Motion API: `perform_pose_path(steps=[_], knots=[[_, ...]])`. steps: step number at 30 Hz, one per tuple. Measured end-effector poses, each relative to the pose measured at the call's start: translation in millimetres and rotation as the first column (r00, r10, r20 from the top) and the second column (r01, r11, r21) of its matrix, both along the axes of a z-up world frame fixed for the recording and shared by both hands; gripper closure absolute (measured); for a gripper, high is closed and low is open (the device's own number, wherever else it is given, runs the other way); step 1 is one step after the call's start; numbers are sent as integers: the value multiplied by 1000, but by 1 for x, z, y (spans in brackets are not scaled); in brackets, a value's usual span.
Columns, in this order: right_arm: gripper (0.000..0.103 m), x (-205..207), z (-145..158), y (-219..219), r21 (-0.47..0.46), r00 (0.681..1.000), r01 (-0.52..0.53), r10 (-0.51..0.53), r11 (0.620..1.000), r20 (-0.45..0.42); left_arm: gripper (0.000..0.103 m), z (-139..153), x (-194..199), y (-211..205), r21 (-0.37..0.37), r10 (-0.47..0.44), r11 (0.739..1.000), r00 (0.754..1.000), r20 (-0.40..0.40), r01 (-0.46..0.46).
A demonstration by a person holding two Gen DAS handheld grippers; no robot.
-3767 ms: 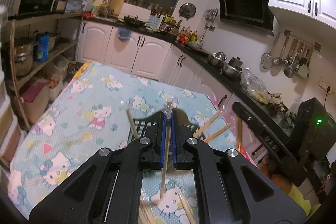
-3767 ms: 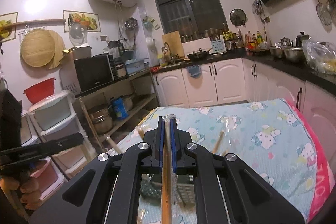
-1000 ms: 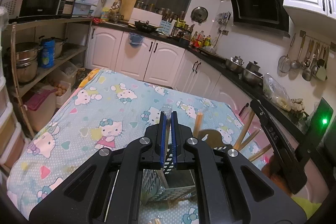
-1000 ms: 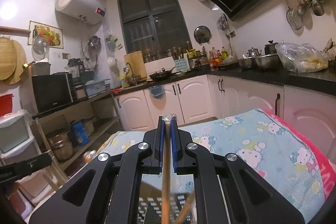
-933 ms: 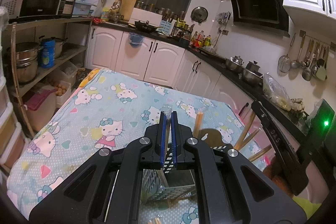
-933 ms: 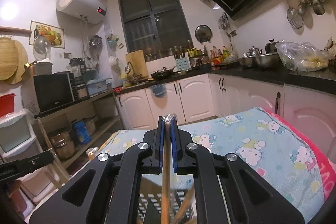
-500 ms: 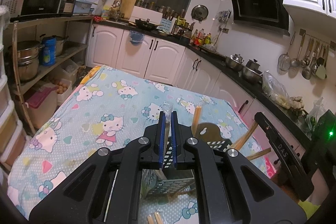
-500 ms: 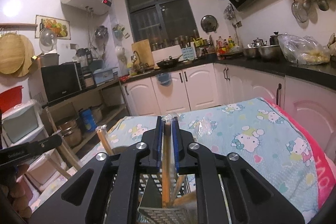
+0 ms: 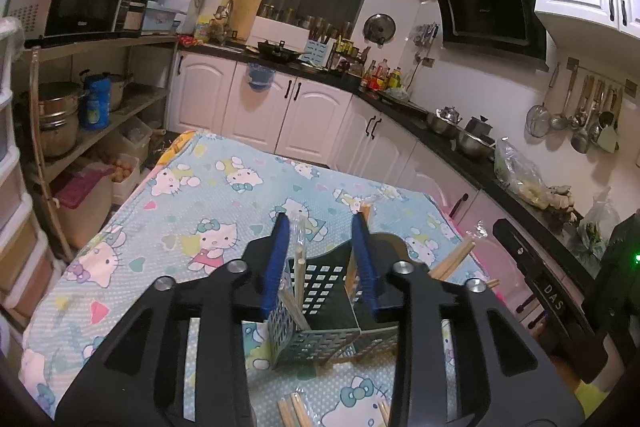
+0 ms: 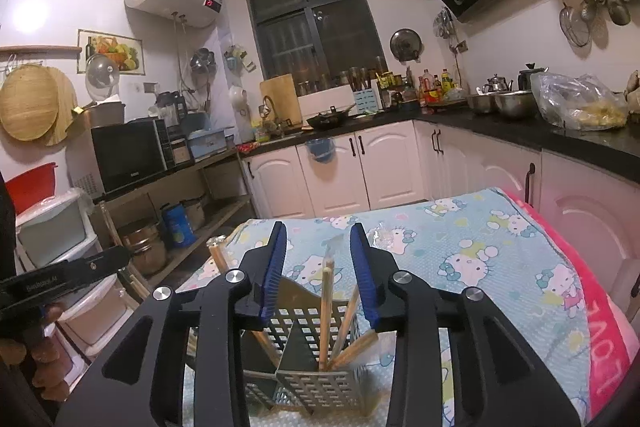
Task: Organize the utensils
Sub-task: 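Lower the left tool's chopstick into the caddy while the right tool releases its own inside, then move both open tools down to the remaining wrapped chopsticks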
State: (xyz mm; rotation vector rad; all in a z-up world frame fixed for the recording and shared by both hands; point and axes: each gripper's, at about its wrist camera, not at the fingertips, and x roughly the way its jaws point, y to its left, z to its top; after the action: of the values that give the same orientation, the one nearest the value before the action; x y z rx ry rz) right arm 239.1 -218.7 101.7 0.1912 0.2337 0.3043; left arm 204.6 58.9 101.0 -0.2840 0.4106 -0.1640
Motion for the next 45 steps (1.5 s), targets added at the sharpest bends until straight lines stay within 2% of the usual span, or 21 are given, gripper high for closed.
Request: perform_pose_path(steps=[4, 9, 21, 35, 39, 45], knots=[[65, -11, 3, -2, 8, 1000, -7, 7, 1000, -6, 70, 5, -10, -1, 5, -2, 1000, 1000, 1, 2], [58, -24, 7, -4, 6, 1000, -9, 9, 1000, -6, 55, 8, -23, -2, 8, -2, 1000, 1000, 4, 2], [50, -52, 1, -7, -3, 997, -37, 37, 999, -65, 33, 6, -51, 1, 1, 3, 1000, 1000, -17, -3], [45, -72, -17, -4, -42, 989, -69, 63, 997, -135, 18, -17, -74, 3, -7, 2, 1000, 998, -57, -3], [40, -77, -24, -1, -48, 984, -91, 82, 995, -157, 12, -25, -78, 1, 3, 2, 1000, 997, -72, -2], [39, -80, -39, 2, -73, 974, -114, 97, 991, -205, 12, -41, -78, 2, 6, 1, 1000, 993, -120, 0]])
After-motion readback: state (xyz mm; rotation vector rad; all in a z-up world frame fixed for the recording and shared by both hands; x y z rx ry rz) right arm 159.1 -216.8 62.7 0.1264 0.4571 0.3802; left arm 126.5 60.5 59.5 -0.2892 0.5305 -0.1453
